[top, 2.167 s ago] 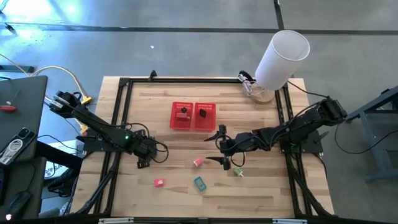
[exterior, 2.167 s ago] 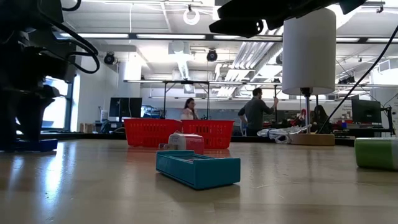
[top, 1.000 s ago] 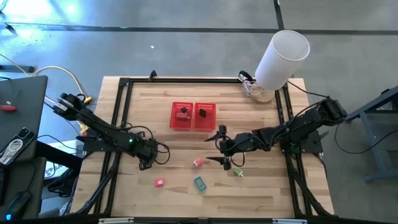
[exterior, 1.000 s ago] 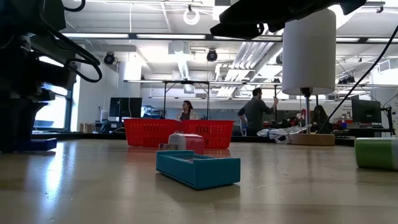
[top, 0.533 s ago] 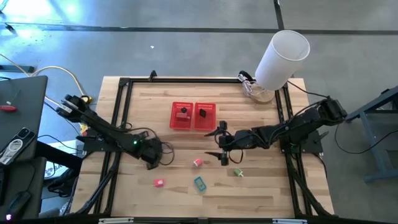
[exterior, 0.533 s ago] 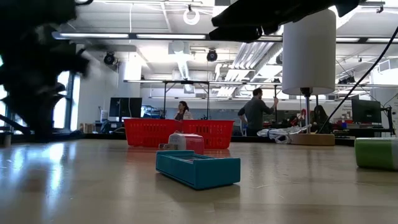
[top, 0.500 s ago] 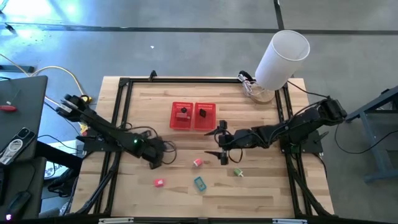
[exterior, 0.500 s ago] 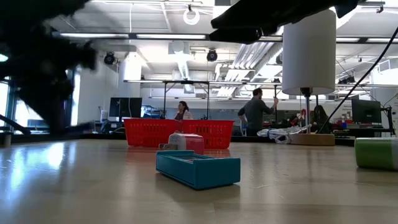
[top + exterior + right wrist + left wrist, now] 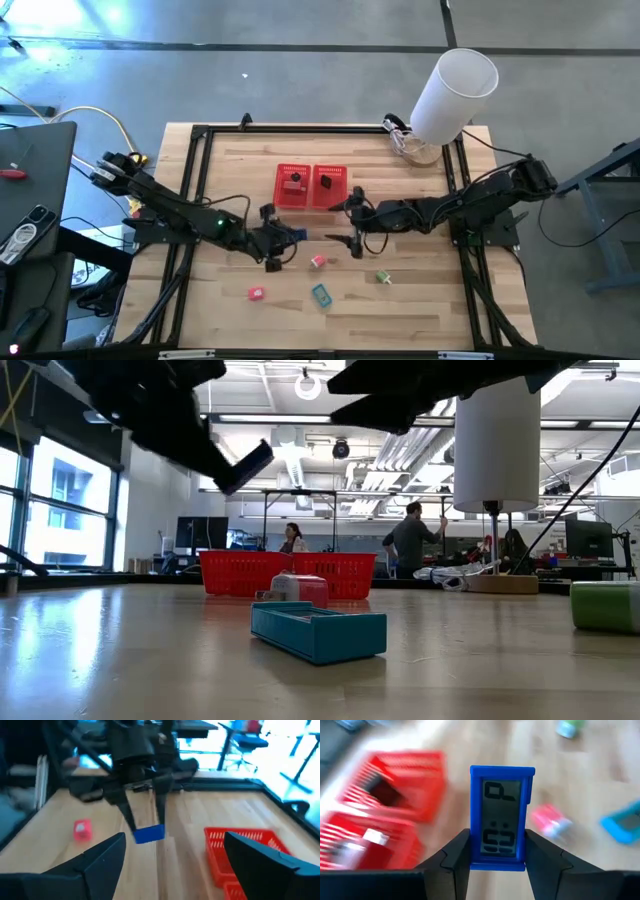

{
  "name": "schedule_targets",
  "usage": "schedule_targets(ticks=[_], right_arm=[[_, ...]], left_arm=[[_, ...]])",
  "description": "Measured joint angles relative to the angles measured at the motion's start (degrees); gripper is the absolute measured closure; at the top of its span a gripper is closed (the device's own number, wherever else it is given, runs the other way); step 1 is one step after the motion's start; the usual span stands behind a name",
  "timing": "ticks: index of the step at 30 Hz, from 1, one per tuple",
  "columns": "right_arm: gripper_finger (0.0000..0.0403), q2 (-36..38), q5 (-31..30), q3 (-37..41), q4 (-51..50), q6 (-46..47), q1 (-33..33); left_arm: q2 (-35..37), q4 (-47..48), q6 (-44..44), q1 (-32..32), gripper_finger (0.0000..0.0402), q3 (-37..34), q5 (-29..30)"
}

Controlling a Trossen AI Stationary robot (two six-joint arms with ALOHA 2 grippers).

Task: Pick & Place Office items
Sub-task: Put the dark blue digital clock into the right red bin

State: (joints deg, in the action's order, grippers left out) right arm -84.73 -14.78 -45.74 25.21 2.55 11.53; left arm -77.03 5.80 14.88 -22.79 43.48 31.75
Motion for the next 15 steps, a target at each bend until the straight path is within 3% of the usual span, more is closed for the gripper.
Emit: schedule_targets(ticks=[7,11,15], right_arm=[[0.0078,0.0,1.5,0.0,-2.0,19.9,-3.4],[0.0078,0.0,1.3,0.0,-3.8,27.0,-5.5],[0.0078,-0.2,1.3,0.0,-3.8,29.2,-6.9]], left_arm=[[0.0,-4.3,-8.5,0.6,0.0263,0.0,18.3],[-1.7,-6.8,-11.9,0.6,0.0263,0.0,23.5],[-5.4,-12.8,-16.4,0.6,0.0263,0.0,24.1]])
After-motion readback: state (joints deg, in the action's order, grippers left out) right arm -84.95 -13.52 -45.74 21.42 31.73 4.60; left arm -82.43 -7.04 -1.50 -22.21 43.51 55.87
